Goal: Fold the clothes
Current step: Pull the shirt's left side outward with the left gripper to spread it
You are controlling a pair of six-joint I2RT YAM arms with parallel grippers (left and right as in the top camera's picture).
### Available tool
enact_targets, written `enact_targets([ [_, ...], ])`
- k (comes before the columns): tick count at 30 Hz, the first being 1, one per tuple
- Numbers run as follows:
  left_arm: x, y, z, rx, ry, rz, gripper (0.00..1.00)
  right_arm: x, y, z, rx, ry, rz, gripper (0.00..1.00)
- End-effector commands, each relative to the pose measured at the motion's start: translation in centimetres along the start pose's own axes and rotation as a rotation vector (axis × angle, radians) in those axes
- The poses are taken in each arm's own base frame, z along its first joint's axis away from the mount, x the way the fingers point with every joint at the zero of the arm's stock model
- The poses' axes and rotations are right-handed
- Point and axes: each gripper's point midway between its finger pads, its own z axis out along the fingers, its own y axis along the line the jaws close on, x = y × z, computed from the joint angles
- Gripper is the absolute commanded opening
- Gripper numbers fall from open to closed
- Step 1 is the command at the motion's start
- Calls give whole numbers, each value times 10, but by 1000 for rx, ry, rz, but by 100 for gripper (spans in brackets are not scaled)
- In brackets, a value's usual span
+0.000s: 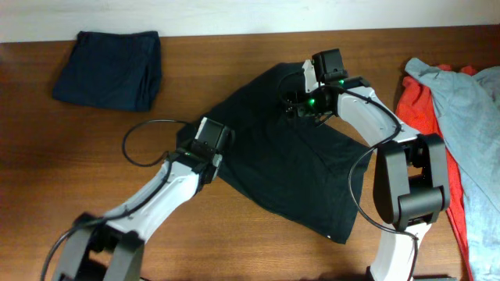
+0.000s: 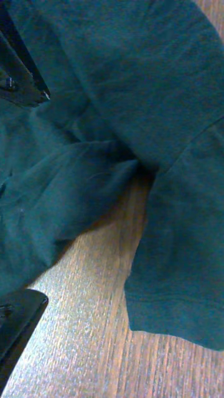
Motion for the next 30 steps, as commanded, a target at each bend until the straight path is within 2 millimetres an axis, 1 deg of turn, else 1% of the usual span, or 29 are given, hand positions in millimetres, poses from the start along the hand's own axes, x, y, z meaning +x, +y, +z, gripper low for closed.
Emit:
enact_targets([
  [1,-4,13,-22,-23,-23,36,4,-13,-2,-13,15,-43,9,99],
  [3,10,16,-26,-24,27,60,5,-13,-2,-13,15,-43,9,99],
  [4,20,16,-26,-24,66,79,5,-13,-2,-13,15,-43,9,99],
  [7,36,18,-28,-25,130,110,9,-13,-2,-13,15,-43,9,99],
  [11,51,20,-31,-28,192,132,11,-13,-2,-13,15,-43,9,99],
  [13,64,21,-33,-33,242,120,11,-13,-2,-13,15,-43,9,99],
  [17,71,22,-35,-39,269,93,13,-13,-2,-13,15,-43,9,99],
  [19,68,21,-34,-35,259,87,22,-13,-2,-13,15,-43,9,99],
  [20,68,20,-34,-26,256,80,31,-13,-2,-13,15,-43,9,99],
  [21,68,18,-34,-18,257,55,42,-13,-2,-13,15,-43,9,99],
  [22,68,15,-34,-7,260,15,49,-13,-2,-13,15,-43,9,99],
  [23,70,11,-34,14,268,-60,53,-13,-2,-13,15,-43,9,98],
  [24,71,7,-34,32,276,-121,53,-13,-2,-13,15,-43,9,99],
  [25,72,3,-33,66,295,-226,53,-13,-2,-13,15,-43,9,99],
  [26,73,1,-32,92,310,-302,49,-13,-2,-13,15,-43,9,99],
  [27,72,2,-30,111,316,-363,38,-13,-2,-13,15,-43,9,99],
  [28,68,4,-26,134,312,-415,20,-13,-2,-13,15,-43,9,99],
  [30,62,8,-22,167,299,-479,3,-13,-2,-13,15,-43,9,99],
])
